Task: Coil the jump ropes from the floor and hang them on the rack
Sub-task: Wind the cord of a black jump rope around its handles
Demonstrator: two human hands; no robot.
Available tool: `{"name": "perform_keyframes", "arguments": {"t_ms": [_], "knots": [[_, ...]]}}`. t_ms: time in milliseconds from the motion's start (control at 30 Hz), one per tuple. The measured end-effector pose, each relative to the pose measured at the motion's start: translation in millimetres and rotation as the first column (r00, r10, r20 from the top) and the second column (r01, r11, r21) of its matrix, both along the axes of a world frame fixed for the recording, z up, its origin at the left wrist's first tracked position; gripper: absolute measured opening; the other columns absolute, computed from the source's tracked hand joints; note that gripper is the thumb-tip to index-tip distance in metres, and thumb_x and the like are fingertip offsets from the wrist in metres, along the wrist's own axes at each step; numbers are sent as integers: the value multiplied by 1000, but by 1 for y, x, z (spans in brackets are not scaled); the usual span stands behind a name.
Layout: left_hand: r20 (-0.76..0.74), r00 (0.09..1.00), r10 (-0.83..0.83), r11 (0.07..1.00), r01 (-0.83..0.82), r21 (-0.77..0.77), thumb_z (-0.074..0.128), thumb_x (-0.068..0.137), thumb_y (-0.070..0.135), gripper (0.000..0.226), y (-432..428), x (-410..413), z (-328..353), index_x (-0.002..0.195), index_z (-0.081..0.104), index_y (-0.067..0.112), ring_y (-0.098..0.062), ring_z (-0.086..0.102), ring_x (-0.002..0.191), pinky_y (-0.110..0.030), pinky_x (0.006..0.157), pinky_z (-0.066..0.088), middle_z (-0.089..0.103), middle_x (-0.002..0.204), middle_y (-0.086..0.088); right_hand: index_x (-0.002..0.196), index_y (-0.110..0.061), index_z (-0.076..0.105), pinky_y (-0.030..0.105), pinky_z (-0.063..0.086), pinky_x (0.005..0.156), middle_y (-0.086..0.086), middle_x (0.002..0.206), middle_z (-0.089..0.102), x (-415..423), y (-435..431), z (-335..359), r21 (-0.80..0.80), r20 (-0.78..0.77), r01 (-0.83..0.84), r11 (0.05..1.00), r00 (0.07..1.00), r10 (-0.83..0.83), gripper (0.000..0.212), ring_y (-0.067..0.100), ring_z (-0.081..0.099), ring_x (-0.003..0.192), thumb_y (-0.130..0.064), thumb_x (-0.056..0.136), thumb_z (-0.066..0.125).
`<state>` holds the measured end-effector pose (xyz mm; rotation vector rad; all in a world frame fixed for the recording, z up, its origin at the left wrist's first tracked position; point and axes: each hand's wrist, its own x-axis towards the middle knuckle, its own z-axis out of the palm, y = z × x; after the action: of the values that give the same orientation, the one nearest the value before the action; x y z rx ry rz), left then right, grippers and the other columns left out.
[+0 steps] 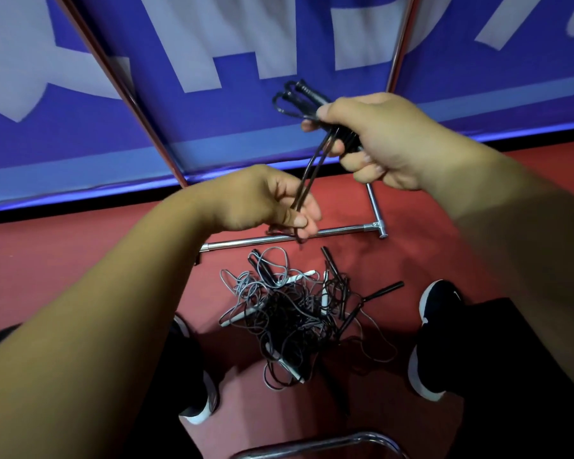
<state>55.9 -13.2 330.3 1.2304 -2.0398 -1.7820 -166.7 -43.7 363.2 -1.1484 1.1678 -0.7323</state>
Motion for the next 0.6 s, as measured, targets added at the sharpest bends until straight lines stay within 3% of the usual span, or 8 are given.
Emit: {"name": "perform_keyframes", "arguments": {"t_ms": [100,233,333,433,467,533,600], "knots": [[231,966,113,978,-67,-198,82,88,7,17,-2,-3,-7,105,80,12,-3,71,70,-15,64,53,81,89,-1,120,-6,74,23,14,49,0,68,53,6,6,-5,0,-62,-51,999,997,51,35,13,22,51,-34,100,71],[244,923,297,920,-207,-334,82,89,14,9,-8,-1,-17,97,83,18,-17,75,72,-32,78,63,79,81,12,129,0,65,22,14,46,-1,70,52,6,9,0,49,-42,-147,988,988,149,46,11,20,52,-35,101,70],[208,894,396,878,-303,-372,81,88,13,9,-12,2,-21,95,83,18,-25,77,74,-34,74,64,79,77,7,112,-10,65,22,11,46,0,72,53,9,17,6,91,-36,-285,954,957,289,24,10,19,52,-32,104,67],[76,866,494,832,-446,-329,77,85,8,11,-15,9,-22,94,81,12,-29,76,74,-42,69,63,79,84,-12,89,-15,56,22,9,46,2,72,53,11,25,9,143,-28,-421,896,903,429,20,10,18,51,-25,105,63],[3,862,508,827,-486,-281,76,84,6,14,-15,12,-20,97,80,8,-30,76,78,-45,74,64,78,89,-18,84,-14,54,22,9,45,2,71,53,11,26,10,170,-35,-464,869,879,476,23,9,19,49,-22,105,62],[-142,858,494,846,-512,-151,74,85,2,23,-14,15,-16,108,76,0,-31,74,87,-43,83,62,76,102,-26,80,-10,53,21,10,42,3,69,55,12,29,11,243,-50,-538,807,824,565,25,7,22,44,-15,103,61],[-190,838,512,848,-528,-45,75,89,2,22,-13,13,-10,111,75,0,-31,71,90,-37,84,60,74,108,-28,86,-5,54,19,12,40,6,70,58,13,33,11,313,-56,-587,747,773,632,18,7,25,42,-10,102,61]]}}
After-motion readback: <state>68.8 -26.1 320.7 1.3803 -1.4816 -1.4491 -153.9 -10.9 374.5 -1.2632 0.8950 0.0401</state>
